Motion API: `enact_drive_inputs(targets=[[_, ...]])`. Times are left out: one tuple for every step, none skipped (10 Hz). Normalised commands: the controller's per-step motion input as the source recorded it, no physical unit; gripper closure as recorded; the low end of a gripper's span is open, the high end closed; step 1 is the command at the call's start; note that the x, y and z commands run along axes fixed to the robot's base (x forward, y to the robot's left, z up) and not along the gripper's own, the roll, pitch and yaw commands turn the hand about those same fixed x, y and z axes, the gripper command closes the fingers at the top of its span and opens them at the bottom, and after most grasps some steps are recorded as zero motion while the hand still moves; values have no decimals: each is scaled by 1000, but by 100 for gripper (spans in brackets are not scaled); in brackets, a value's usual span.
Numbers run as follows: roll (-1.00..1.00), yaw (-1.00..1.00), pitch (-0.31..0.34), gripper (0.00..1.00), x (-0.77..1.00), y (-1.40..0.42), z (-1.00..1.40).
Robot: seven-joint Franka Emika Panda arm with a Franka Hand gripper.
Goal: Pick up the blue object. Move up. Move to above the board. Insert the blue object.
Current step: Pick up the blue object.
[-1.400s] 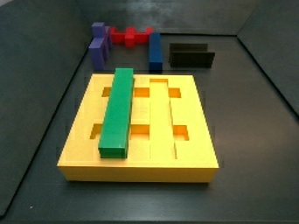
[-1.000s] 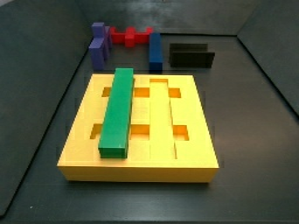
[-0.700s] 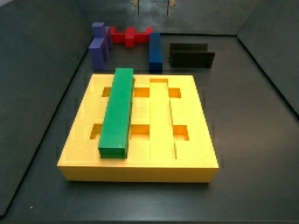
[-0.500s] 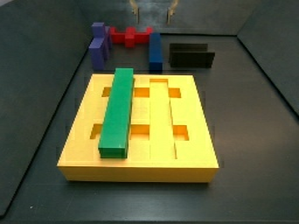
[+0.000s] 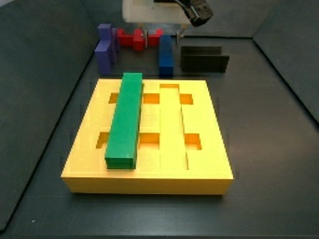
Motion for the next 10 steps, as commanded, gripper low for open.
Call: enact_drive_inputs(targets=[[9, 0, -20, 0, -114, 0, -349], [0, 0, 0, 0, 0, 0, -260], [13, 0, 0, 0, 0, 0, -189], [0, 0, 0, 0, -100, 0, -146], [13, 0, 0, 0, -94, 14, -206], [4, 0, 0, 0, -89, 3, -223], [0, 0, 0, 0, -3, 0, -66], [0, 0, 0, 0, 0, 0, 0], [0, 0, 0, 100, 0, 0, 0], [0, 0, 0, 100, 0, 0, 0]])
